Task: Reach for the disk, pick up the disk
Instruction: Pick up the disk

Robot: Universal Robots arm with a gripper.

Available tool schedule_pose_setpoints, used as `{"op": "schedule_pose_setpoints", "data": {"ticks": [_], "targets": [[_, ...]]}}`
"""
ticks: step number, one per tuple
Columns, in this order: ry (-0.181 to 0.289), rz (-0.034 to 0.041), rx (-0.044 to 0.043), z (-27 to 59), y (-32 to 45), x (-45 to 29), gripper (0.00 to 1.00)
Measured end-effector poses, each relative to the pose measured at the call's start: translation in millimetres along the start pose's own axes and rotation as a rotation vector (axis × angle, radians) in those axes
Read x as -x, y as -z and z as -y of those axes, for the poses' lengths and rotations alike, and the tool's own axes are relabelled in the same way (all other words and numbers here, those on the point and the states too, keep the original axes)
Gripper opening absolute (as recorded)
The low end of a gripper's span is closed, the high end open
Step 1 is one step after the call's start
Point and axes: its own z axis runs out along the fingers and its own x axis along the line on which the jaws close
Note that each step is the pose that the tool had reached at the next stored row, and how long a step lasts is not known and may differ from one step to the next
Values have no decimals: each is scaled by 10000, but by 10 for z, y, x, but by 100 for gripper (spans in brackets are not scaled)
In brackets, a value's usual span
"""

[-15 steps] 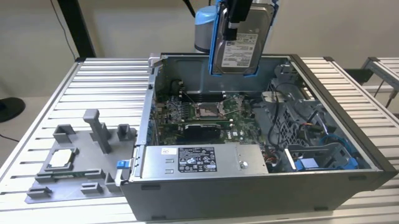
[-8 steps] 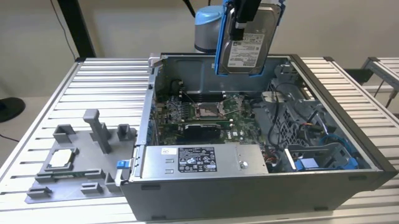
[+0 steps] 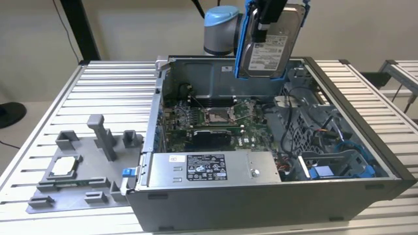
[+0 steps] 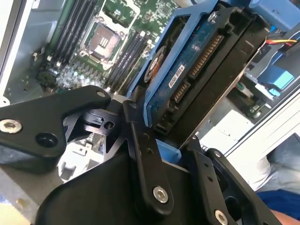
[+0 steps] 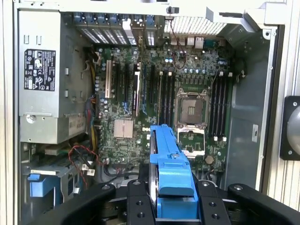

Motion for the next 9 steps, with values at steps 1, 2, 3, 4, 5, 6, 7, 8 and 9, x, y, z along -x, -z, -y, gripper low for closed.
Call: {"op": "schedule_pose_setpoints", "data": {"ticks": [1, 2, 3, 4, 5, 6, 7, 8, 9], "targets": [[1, 0, 0, 21, 0, 0, 0], [0, 1, -1, 40, 0, -1, 0], [0, 2, -1, 61, -1, -2, 0], [0, 0, 0, 81, 0, -2, 0], [0, 1, 0, 103, 0, -3, 0], [0, 1, 0, 127, 0, -4, 0], [0, 1, 0, 149, 0, -4, 0], [1, 1, 0, 171, 0, -5, 0], [1, 1, 0, 194, 0, -5, 0]]}}
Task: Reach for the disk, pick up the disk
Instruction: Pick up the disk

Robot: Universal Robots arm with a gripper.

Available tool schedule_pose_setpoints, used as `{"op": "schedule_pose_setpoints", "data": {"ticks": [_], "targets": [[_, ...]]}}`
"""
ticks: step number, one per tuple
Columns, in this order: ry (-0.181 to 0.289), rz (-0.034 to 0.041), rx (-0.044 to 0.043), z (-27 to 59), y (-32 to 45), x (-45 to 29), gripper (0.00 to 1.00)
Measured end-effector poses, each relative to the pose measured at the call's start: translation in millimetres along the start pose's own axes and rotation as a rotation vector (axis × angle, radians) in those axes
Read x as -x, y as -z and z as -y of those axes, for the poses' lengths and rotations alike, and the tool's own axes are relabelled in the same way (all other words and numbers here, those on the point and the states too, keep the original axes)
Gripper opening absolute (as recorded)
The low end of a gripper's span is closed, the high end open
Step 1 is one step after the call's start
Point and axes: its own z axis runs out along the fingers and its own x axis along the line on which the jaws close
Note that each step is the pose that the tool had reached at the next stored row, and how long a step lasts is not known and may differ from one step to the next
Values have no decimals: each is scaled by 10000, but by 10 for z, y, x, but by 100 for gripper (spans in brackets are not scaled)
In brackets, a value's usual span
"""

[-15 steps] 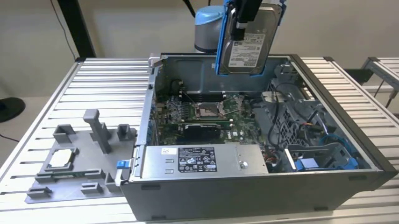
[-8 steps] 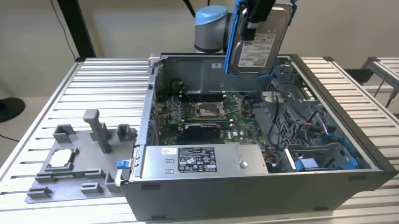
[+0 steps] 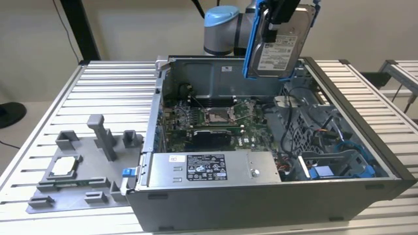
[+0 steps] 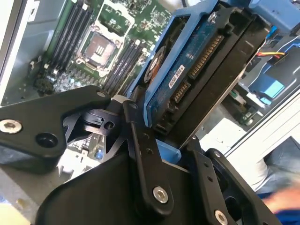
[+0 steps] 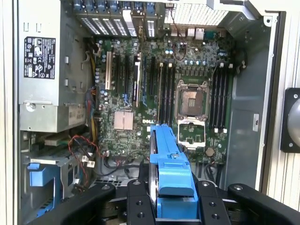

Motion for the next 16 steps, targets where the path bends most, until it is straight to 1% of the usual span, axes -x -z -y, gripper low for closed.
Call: {"op": "schedule_pose_setpoints", "data": {"ticks": [6, 8, 12, 16], "targets": [[0, -2, 0, 72, 0, -2, 0], [0, -6, 0, 108, 0, -3, 0], [-1, -12, 0, 241, 1, -6, 0], [0, -13, 1, 419, 1, -10, 0]]}}
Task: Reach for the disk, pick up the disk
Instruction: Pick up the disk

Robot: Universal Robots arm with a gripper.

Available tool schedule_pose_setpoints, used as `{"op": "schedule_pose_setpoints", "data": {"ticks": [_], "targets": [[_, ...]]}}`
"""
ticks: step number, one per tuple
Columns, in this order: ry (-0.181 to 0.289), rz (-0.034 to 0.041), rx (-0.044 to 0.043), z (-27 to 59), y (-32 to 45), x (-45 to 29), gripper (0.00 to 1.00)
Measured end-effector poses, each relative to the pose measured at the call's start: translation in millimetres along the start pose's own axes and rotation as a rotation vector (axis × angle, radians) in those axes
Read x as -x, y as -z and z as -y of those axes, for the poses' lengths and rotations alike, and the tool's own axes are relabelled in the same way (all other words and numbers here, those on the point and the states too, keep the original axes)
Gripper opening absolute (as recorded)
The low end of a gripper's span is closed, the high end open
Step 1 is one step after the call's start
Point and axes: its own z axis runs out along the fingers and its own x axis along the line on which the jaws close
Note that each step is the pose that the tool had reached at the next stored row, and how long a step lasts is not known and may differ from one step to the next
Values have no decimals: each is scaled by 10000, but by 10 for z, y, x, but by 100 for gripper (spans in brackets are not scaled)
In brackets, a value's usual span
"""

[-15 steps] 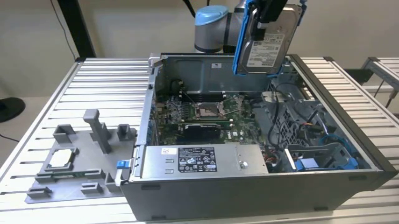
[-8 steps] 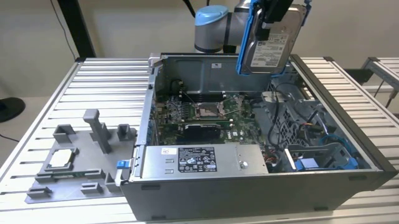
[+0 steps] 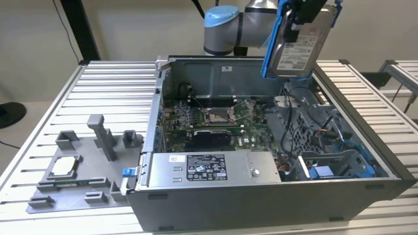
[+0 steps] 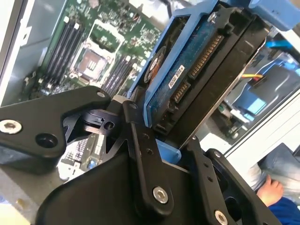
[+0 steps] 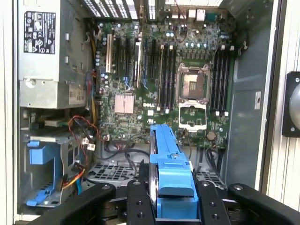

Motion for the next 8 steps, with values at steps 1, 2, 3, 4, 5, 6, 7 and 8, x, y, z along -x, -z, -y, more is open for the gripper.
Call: {"op": "schedule_pose_setpoints", "data": {"ticks": [1, 2, 3, 4, 5, 6, 7, 8], "targets": [[0, 1, 0, 43, 0, -1, 0], [-1, 0, 0, 86, 0, -2, 0], [0, 0, 1, 128, 0, -3, 0], [-1, 1, 1, 168, 0, -4, 0], [-1, 1, 2, 210, 0, -5, 0], [0, 1, 2, 247, 0, -6, 0], [0, 1, 2, 284, 0, -7, 0], [-1, 1, 2, 319, 0, -8, 0]]}}
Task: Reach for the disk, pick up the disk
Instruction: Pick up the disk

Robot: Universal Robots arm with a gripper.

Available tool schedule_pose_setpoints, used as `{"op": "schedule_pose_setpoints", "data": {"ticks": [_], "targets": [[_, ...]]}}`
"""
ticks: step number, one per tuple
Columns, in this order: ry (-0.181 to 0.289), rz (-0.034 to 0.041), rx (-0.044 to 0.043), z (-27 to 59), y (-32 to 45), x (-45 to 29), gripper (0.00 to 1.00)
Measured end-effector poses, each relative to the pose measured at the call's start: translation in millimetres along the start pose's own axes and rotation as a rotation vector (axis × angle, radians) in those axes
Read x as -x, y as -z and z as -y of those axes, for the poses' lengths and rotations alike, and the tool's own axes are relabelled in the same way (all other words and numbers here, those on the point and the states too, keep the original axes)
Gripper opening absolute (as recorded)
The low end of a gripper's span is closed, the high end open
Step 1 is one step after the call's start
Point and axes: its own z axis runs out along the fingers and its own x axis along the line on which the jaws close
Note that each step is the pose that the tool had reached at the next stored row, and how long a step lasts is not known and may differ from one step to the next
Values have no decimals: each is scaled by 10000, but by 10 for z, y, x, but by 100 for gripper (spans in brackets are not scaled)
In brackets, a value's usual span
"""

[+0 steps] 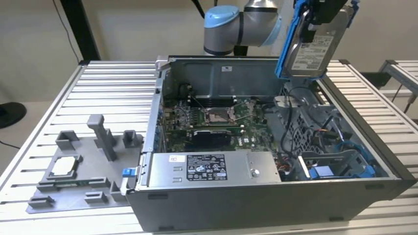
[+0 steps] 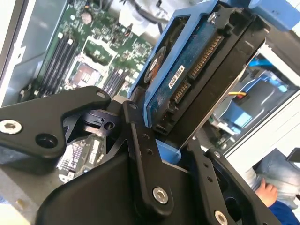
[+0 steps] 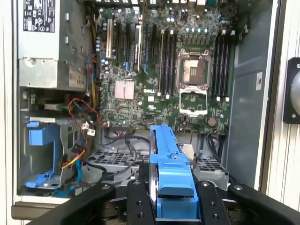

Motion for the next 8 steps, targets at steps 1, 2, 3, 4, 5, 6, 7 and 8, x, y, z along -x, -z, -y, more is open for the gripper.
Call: {"op": "schedule_pose_setpoints", "data": {"ticks": [1, 2, 3, 4, 5, 6, 7, 8], "targets": [[1, 0, 1, 27, 0, -1, 0], [1, 1, 1, 35, 0, -2, 0], [1, 1, 0, 35, 0, -3, 0], [0, 1, 0, 35, -1, -4, 0], [-4, 1, 0, 35, 0, -8, 0], [-17, 2, 0, 35, 0, -10, 0], [-75, 3, 0, 35, 0, -10, 0], [-177, 2, 3, 35, 0, -10, 0]]}}
